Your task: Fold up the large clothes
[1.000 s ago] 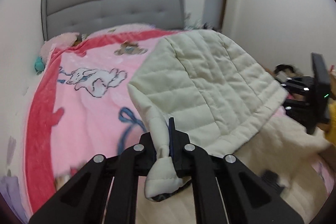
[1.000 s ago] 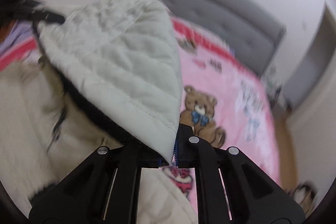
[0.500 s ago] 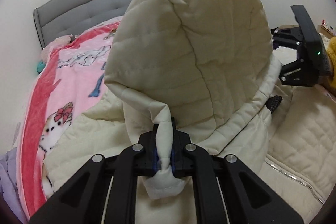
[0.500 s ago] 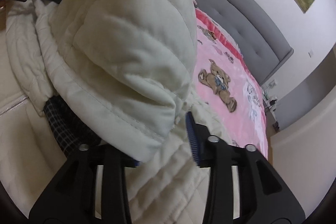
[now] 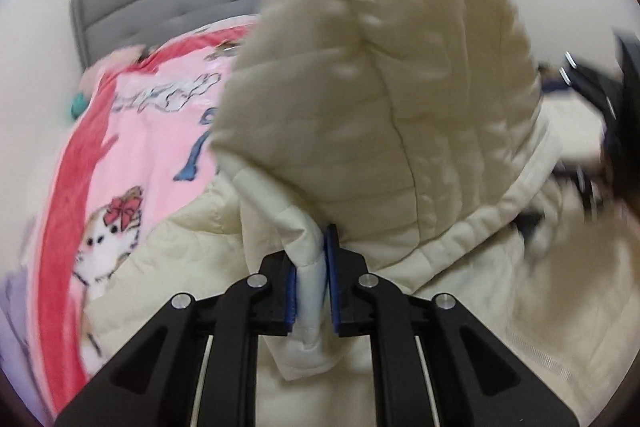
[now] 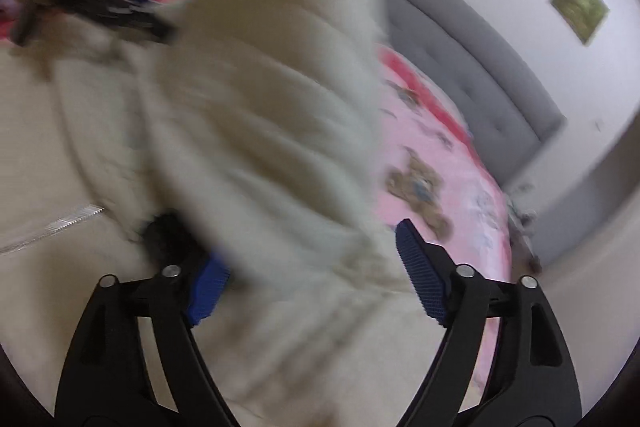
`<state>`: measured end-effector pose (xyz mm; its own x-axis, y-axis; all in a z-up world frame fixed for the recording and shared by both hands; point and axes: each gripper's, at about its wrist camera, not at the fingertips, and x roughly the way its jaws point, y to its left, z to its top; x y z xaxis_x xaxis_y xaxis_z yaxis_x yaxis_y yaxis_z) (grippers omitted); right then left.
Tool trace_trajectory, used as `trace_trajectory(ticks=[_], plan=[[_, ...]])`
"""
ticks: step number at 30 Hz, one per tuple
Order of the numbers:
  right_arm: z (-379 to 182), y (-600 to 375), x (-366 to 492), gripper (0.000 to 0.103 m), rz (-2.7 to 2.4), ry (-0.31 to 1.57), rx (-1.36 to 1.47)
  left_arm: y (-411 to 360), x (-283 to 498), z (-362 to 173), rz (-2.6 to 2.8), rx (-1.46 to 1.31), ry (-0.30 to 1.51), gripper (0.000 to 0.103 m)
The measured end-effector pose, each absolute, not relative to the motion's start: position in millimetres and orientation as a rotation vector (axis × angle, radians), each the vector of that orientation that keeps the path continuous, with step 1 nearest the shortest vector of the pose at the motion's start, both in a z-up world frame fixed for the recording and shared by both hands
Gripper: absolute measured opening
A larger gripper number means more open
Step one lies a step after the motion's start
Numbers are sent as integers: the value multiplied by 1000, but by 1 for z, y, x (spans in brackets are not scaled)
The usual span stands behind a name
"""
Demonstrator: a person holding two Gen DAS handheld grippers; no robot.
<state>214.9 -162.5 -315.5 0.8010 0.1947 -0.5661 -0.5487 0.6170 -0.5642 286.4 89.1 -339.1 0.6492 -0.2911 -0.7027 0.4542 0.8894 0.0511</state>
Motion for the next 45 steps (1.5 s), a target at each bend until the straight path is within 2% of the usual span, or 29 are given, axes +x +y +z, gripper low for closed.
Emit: trace_trajectory(ticks=[4, 8, 9, 12, 14, 16, 20, 23, 25, 29, 31, 32, 33, 34, 35, 37, 42, 45], plan=[[-322, -149, 194, 81, 488, 383, -880, 86, 300, -334, -411, 201, 743, 12], [-285, -162, 188, 84, 401, 271, -782, 81, 296, -341, -416, 315, 753, 12], [-277, -163, 188, 88, 402, 262, -785, 78, 292, -341, -439, 373, 748, 12], [-264, -164, 228, 89, 503, 303, -898, 75, 282, -332, -508, 479, 730, 15], [-261, -165, 251, 88, 603, 389, -937, 77, 270, -322, -555, 600, 708, 21], [-261, -160, 268, 88, 634, 393, -1035, 76, 263, -316, -603, 721, 696, 27], [-258, -156, 282, 88, 725, 435, -1113, 68, 259, -307, -730, 962, 686, 49], [-259, -154, 278, 87, 791, 493, -1159, 55, 285, -295, -789, 969, 748, 65], [-267, -150, 277, 80, 807, 503, -1208, 48, 310, -288, -801, 919, 815, 65], [-270, -146, 276, 70, 829, 503, -1198, 33, 328, -290, -773, 1022, 793, 65], [-272, -148, 278, 45, 837, 504, -1203, 30, 336, -295, -770, 1042, 821, 65], [-275, -148, 277, 38, 835, 503, -1218, 31, 338, -297, -770, 1045, 823, 61], [-273, -148, 277, 29, 834, 513, -1228, 32, 338, -299, -762, 1057, 809, 52], [-278, -148, 280, 21, 797, 502, -1263, 31, 342, -303, -710, 1098, 784, 32], [-284, -147, 285, 18, 750, 476, -1301, 30, 350, -311, -637, 1154, 771, 14], [-291, -141, 302, 11, 624, 425, -1362, 27, 369, -317, -499, 1214, 744, 1], [-266, -130, 349, 10, 362, 265, -1277, 28, 402, -289, -219, 1095, 560, 1], [-272, -139, 322, 10, 394, 153, -1308, 38, 374, -287, -252, 1077, 455, 1]])
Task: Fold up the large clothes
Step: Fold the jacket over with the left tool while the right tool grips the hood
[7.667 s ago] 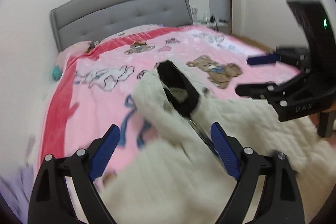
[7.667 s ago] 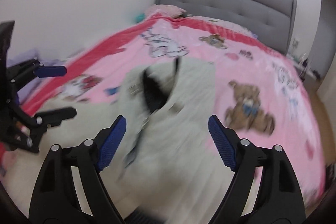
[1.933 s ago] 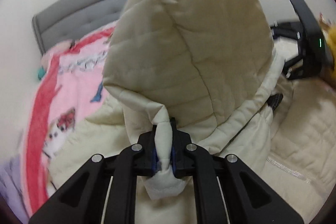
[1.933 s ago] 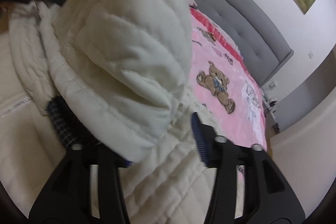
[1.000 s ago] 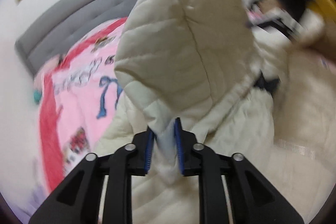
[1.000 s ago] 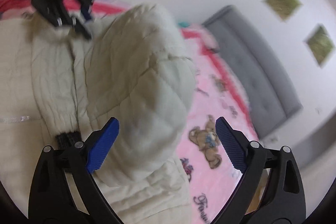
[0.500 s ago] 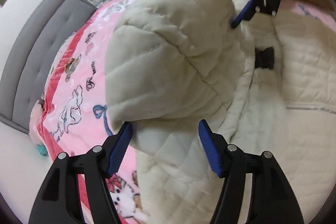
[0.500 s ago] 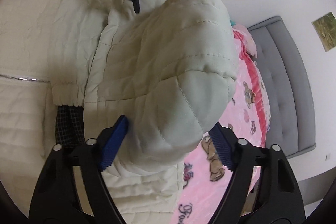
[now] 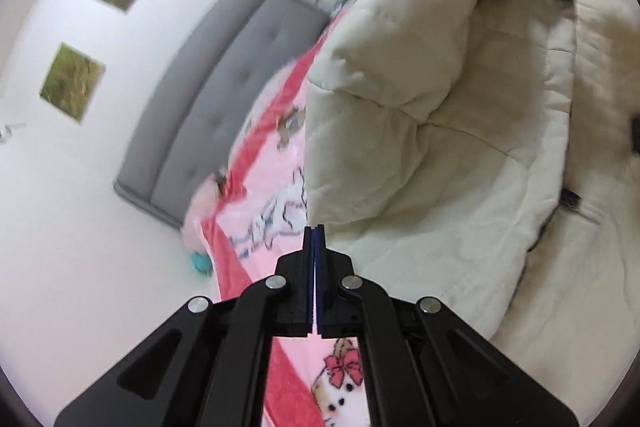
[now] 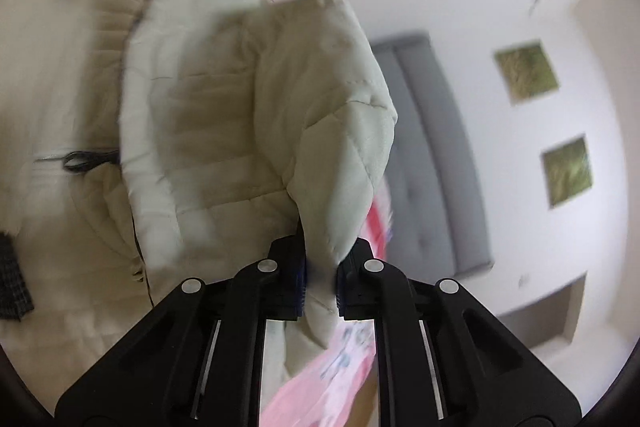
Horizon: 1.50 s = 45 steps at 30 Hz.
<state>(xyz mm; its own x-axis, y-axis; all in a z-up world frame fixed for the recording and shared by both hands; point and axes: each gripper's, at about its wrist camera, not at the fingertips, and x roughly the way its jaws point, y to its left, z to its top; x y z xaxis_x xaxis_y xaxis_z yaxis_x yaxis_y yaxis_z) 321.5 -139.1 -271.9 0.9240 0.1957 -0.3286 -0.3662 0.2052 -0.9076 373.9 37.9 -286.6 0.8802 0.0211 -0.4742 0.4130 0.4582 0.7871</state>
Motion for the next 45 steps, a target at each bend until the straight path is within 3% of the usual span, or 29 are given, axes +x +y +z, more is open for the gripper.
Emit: trace_trajectory(ticks=[6, 12, 15, 16, 20, 23, 28, 30, 31, 32, 33, 34, 36, 38, 42, 45], plan=[[-321, -175, 226, 10, 653, 183, -1390, 57, 271, -336, -496, 1182, 456, 1], [-331, -185, 210, 12, 610, 227, -1362, 50, 210, -369, -639, 1212, 498, 1], [-325, -177, 215, 34, 601, 254, -1356, 52, 213, -368, -583, 1163, 510, 2], [-320, -175, 206, 42, 610, 247, -1350, 52, 223, -362, -533, 1127, 524, 5], [-315, -167, 208, 58, 622, 271, -1356, 67, 266, -336, -429, 1013, 540, 52], [-323, -177, 217, 71, 620, 348, -1332, 73, 294, -333, -497, 929, 678, 57], [-331, -197, 242, 72, 622, 501, -1250, 69, 323, -353, -538, 941, 765, 61], [-340, -197, 255, 66, 622, 565, -1245, 70, 340, -359, -520, 879, 812, 68], [-343, -196, 260, 50, 628, 593, -1242, 71, 345, -357, -521, 853, 827, 68], [-347, -192, 267, 41, 639, 621, -1236, 70, 344, -357, -525, 836, 831, 67], [-349, -191, 269, 20, 631, 624, -1238, 70, 343, -359, -527, 831, 815, 60], [-349, -190, 272, 15, 609, 615, -1243, 69, 343, -359, -535, 840, 812, 36], [-351, -188, 277, 11, 562, 567, -1275, 63, 337, -369, -511, 946, 760, 18], [-353, -186, 278, 10, 501, 477, -1352, 51, 323, -384, -444, 1168, 604, 10], [-347, -186, 287, 10, 359, 277, -1419, 57, 317, -386, -295, 1304, 343, 9], [-367, -187, 283, 10, 372, 295, -1475, 59, 306, -403, -381, 1374, 384, 10]])
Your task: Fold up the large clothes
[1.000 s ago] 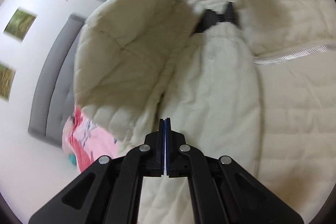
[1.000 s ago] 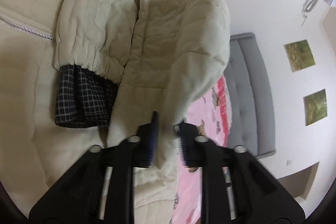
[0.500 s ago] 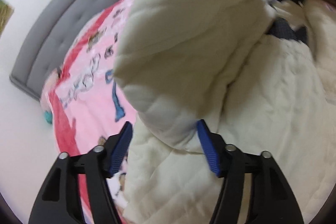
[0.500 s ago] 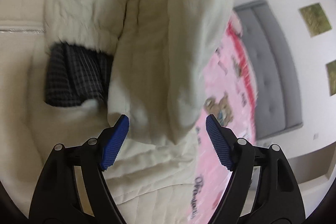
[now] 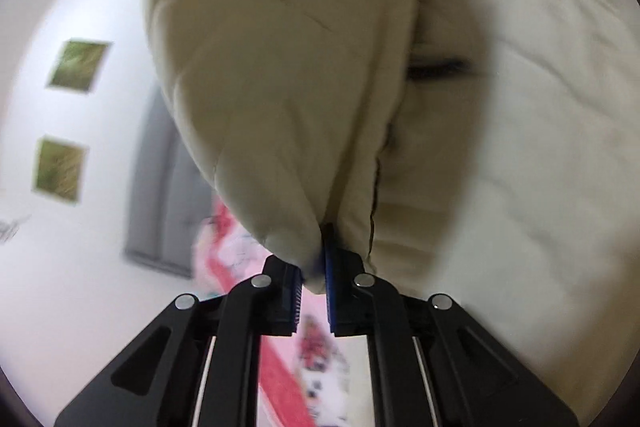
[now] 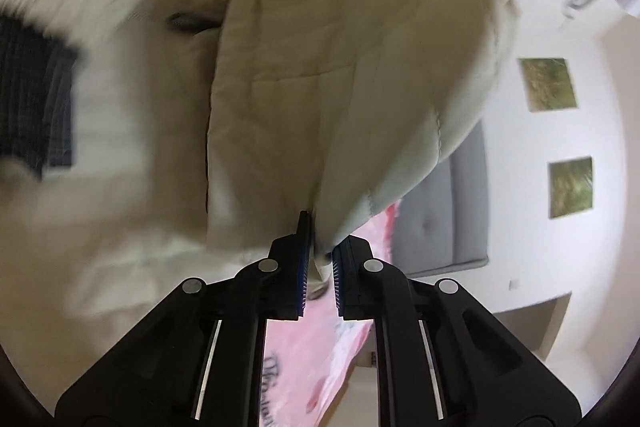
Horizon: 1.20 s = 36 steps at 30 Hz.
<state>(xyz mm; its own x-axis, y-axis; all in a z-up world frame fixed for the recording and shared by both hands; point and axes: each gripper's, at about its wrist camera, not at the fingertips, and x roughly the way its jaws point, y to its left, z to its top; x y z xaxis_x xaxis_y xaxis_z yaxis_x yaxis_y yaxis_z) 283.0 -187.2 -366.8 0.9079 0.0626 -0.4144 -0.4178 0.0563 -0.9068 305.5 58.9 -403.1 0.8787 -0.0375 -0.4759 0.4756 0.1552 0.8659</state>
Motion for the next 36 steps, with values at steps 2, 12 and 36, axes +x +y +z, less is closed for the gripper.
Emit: trace_trajectory(ticks=[2, 12, 36], plan=[[-386, -187, 268, 10, 462, 371, -1497, 59, 292, -412, -461, 1394, 432, 10], [-344, -202, 218, 48, 575, 512, -1282, 86, 247, -372, -535, 1346, 440, 13], [-307, -122, 216, 6, 596, 114, -1440, 52, 200, -350, -599, 1513, 259, 6]])
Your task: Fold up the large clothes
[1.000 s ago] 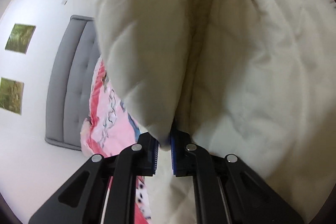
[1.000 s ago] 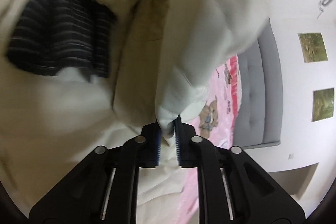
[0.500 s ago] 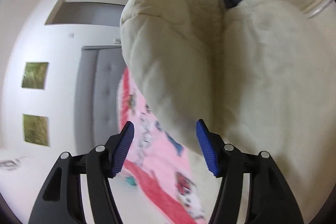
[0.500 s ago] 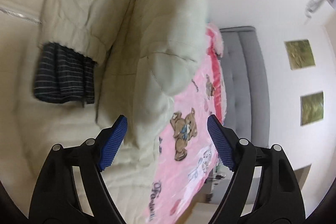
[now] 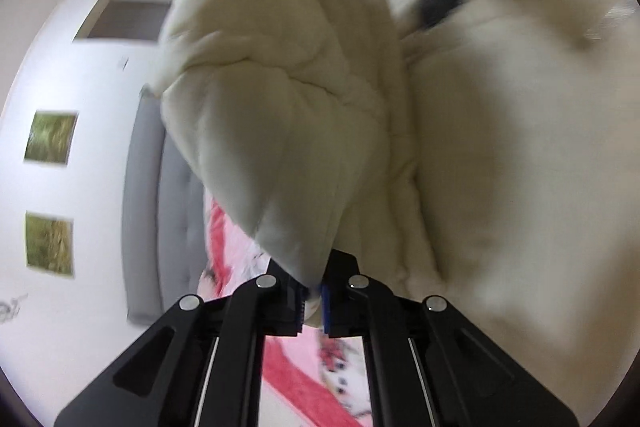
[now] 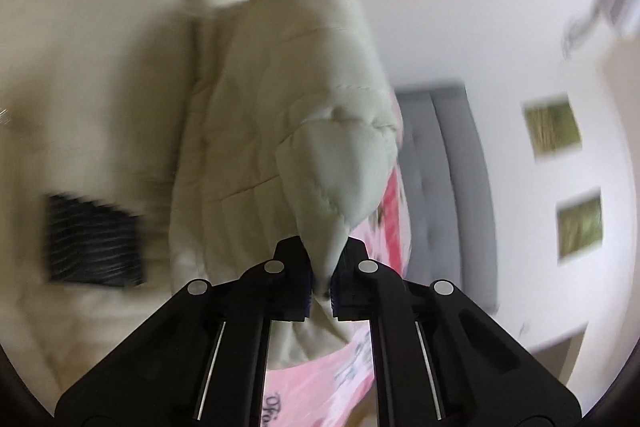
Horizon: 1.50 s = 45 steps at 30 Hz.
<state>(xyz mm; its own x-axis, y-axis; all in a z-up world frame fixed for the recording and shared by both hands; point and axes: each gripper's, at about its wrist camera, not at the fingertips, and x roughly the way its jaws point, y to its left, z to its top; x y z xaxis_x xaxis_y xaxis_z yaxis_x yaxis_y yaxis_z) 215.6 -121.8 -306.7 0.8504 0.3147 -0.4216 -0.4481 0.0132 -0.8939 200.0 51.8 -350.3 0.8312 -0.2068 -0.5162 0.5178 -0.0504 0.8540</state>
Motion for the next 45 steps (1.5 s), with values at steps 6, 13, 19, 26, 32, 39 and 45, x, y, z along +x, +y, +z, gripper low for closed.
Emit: trace_trajectory(ticks=[6, 13, 19, 26, 32, 39, 45], plan=[[-367, -136, 121, 6, 827, 92, -1626, 54, 109, -388, -721, 1557, 265, 6], [-388, -125, 120, 12, 790, 299, -1512, 45, 114, -413, -629, 1374, 444, 7], [-389, -111, 135, 27, 740, 451, -1417, 52, 139, -392, -625, 1214, 533, 18], [-331, -140, 140, 52, 655, 672, -1164, 87, 179, -336, -561, 984, 594, 66], [-260, -168, 137, 55, 590, 641, -723, 101, 209, -260, -480, 584, 513, 84], [-251, -154, 204, 75, 647, 646, -422, 51, 274, -278, -635, 380, 688, 85], [-320, -141, 216, 84, 657, 772, -605, 52, 254, -351, -613, 405, 834, 85]])
